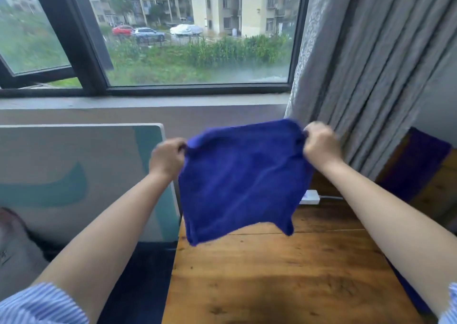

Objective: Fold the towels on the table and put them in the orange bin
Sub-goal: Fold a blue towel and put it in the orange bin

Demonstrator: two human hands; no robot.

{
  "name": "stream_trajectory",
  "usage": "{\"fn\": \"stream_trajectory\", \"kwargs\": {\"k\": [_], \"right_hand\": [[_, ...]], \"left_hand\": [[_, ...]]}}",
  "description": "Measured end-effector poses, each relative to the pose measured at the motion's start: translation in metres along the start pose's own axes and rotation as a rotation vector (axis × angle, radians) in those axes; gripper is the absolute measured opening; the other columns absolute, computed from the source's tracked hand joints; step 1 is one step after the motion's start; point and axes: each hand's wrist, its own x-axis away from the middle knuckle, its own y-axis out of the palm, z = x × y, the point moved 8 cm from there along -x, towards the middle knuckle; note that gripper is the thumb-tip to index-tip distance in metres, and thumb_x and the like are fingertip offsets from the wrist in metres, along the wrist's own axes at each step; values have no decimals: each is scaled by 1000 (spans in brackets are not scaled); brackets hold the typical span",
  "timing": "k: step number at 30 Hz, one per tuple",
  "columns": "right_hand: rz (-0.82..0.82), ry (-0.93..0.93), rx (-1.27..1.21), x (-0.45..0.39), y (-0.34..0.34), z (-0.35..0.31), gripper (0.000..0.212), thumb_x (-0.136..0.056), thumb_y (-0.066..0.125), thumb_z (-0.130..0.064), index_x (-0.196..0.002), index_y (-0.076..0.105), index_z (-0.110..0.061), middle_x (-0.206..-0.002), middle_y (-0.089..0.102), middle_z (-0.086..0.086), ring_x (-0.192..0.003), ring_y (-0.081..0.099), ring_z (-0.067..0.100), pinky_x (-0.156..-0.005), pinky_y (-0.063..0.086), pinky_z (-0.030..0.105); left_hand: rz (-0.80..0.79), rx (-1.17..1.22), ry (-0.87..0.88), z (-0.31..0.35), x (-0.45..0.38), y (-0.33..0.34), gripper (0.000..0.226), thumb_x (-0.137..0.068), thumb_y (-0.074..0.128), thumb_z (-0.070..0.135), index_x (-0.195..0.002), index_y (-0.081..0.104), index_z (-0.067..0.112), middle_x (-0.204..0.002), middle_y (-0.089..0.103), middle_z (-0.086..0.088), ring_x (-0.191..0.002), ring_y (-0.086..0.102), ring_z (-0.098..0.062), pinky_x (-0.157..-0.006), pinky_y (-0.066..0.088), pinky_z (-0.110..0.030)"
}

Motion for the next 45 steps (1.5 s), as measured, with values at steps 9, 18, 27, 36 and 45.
{"fn": "stream_trajectory", "kwargs": {"k": [9,18,27,36,45], "right_hand": [[-262,60,245,17,60,23,28,-85,43,-3,-106,61,-5,-109,64,16,-107,51,33,-86,41,37],[-3,15,18,-43,62,6,28,-86,44,0,-104,65,5,-105,64,25,-102,52,40,-86,40,43],[-150,-277,-151,66,89,13,28,-64,40,-11,-54,59,7,-55,60,23,-55,61,35,-57,46,29],[-1068,-357,225,263,182,72,18,-77,48,-15,-84,61,-5,-96,63,11,-99,55,24,-79,40,31],[-1425,-569,525,372,216,82,28,-80,45,-15,-105,57,-12,-111,58,6,-107,48,25,-84,38,32]], "left_hand": [[-245,-187,-241,-49,15,43,29,-88,43,5,-99,70,6,-106,66,-20,-99,58,-38,-78,46,-35],[-11,-36,-243,-53,-38,28,29,-89,44,4,-104,68,2,-107,66,-23,-101,58,-38,-79,43,-37],[-321,-5,17,-83,59,64,14,-78,64,-4,-90,73,-3,-93,71,-21,-87,66,-33,-80,48,-35],[-1374,-431,326,-99,249,165,19,-87,48,11,-95,65,7,-99,66,-9,-99,58,-26,-78,44,-32],[-1595,-674,600,-118,369,211,31,-90,40,3,-119,49,9,-119,53,-11,-109,48,-28,-72,38,-32]]}}
